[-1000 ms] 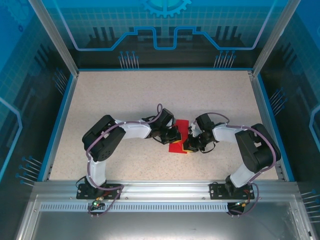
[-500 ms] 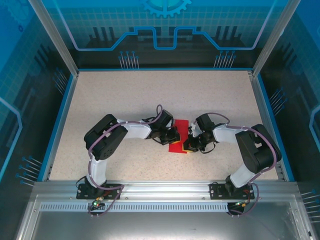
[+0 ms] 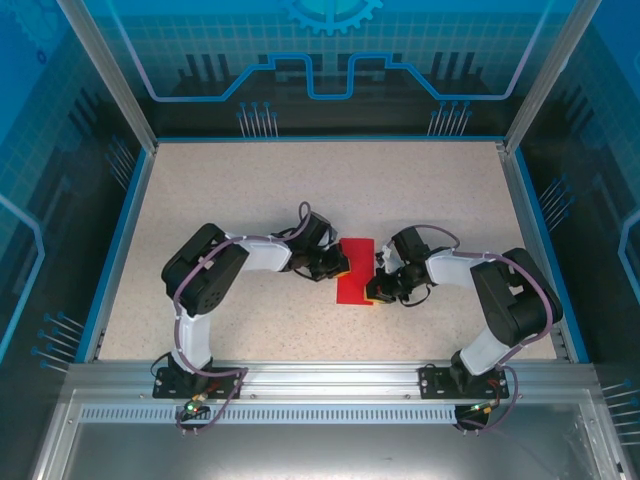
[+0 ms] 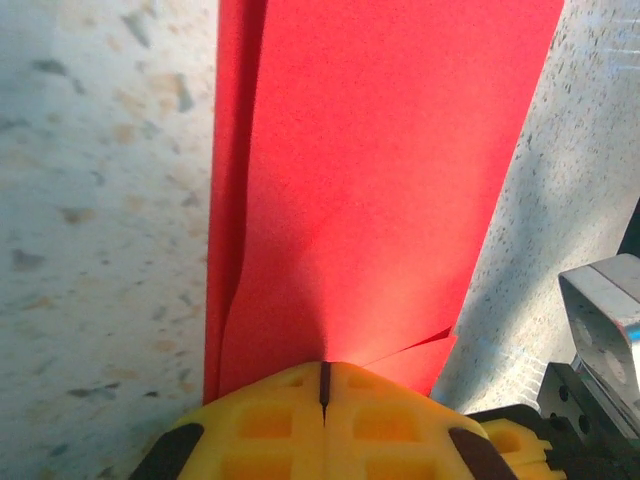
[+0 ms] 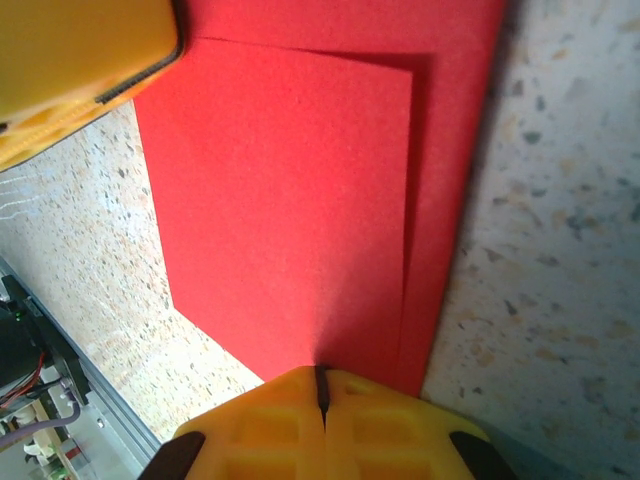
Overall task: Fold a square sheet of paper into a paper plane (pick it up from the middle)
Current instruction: Fold the triangle a second time at the center of the table.
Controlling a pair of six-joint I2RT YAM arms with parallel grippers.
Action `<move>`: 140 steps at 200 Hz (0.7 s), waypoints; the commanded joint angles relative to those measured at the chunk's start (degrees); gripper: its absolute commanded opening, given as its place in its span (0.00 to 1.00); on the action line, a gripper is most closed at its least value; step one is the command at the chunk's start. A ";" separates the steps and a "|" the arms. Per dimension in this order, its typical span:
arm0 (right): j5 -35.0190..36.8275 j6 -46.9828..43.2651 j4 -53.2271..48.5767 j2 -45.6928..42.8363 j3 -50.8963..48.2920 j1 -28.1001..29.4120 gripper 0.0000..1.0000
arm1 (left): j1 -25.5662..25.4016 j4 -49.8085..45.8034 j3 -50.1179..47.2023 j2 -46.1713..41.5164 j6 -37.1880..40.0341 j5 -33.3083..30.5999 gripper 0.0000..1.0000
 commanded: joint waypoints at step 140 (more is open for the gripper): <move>4.31 -1.10 -5.27 1.38 -2.30 -1.06 0.03 | 0.14 -8.55 1.95 -9.49 5.03 -4.19 0.00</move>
